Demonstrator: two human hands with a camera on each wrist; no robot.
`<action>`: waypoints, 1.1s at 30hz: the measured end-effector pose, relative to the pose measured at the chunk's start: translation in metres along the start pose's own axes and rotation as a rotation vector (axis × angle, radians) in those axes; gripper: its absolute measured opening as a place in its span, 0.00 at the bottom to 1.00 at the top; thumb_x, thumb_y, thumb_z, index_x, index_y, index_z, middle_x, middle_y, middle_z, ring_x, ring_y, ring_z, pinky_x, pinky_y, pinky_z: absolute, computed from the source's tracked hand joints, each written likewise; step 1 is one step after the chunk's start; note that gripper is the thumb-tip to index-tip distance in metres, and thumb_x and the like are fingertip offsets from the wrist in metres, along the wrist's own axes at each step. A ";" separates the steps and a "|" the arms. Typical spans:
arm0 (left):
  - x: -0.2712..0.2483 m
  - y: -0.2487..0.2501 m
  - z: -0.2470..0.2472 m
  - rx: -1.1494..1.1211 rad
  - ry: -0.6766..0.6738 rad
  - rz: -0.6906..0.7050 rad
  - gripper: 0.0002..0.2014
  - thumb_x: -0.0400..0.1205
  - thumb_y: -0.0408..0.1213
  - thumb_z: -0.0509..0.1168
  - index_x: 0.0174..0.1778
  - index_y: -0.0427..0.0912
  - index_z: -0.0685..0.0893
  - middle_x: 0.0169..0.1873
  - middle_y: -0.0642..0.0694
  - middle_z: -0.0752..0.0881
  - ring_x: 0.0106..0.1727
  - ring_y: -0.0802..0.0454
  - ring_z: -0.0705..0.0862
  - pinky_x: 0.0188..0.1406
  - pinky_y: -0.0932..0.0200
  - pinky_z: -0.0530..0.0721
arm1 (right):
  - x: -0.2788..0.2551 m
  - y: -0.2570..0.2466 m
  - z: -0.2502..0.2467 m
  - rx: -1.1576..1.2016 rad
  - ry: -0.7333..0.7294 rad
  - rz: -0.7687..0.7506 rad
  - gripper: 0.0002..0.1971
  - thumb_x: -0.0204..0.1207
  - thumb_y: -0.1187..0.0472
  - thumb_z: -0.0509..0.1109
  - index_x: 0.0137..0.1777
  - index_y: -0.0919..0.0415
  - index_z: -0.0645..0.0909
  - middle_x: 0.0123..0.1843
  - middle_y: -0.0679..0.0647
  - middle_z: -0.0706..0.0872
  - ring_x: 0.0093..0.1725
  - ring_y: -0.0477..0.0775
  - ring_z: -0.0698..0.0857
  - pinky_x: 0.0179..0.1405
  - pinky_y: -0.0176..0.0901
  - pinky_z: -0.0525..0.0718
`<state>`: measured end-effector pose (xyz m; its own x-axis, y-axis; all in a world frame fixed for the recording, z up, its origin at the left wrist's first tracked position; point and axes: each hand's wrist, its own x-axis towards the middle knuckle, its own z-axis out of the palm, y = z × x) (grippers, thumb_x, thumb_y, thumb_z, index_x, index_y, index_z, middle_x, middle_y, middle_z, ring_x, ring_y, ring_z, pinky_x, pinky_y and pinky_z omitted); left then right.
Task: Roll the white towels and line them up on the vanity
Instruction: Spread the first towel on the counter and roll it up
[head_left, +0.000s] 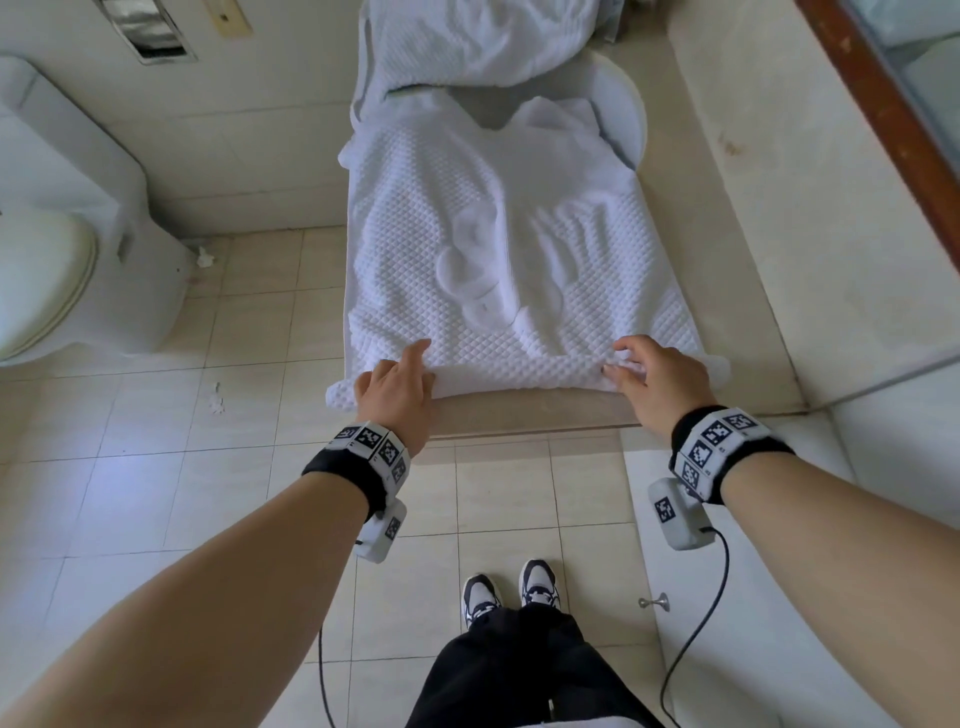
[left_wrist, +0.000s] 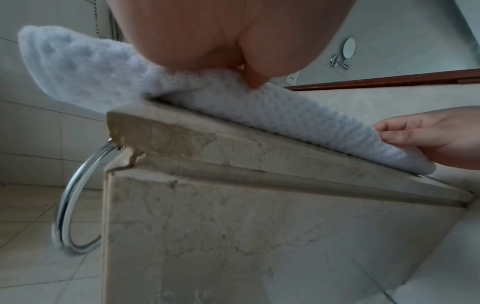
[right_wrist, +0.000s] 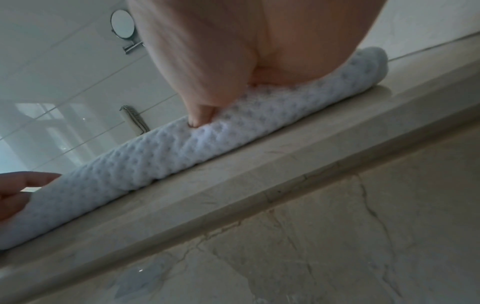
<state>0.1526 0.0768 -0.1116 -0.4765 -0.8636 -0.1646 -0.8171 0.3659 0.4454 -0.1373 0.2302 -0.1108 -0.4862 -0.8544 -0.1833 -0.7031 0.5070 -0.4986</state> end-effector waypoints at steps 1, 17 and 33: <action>0.001 0.001 -0.003 0.028 -0.009 0.016 0.21 0.90 0.41 0.49 0.80 0.51 0.63 0.53 0.48 0.84 0.64 0.46 0.76 0.76 0.46 0.60 | -0.001 -0.001 -0.001 -0.022 -0.020 0.012 0.19 0.82 0.38 0.65 0.67 0.47 0.77 0.59 0.52 0.90 0.59 0.55 0.87 0.63 0.52 0.80; 0.020 -0.013 -0.004 0.211 -0.010 0.098 0.22 0.87 0.52 0.52 0.77 0.52 0.66 0.61 0.50 0.84 0.65 0.46 0.78 0.70 0.45 0.70 | 0.017 -0.010 -0.004 -0.172 -0.116 0.041 0.25 0.79 0.30 0.60 0.66 0.47 0.72 0.62 0.52 0.89 0.54 0.57 0.88 0.61 0.54 0.82; 0.001 -0.004 0.002 0.114 0.108 0.086 0.28 0.85 0.57 0.56 0.79 0.49 0.69 0.55 0.55 0.86 0.65 0.49 0.78 0.71 0.45 0.73 | 0.011 -0.019 0.018 -0.282 0.228 -0.093 0.13 0.78 0.52 0.73 0.48 0.62 0.78 0.43 0.59 0.82 0.44 0.65 0.79 0.37 0.52 0.76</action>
<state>0.1547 0.0750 -0.1148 -0.5133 -0.8576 -0.0319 -0.8095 0.4715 0.3499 -0.1202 0.2088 -0.1183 -0.4945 -0.8671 0.0610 -0.8495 0.4672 -0.2452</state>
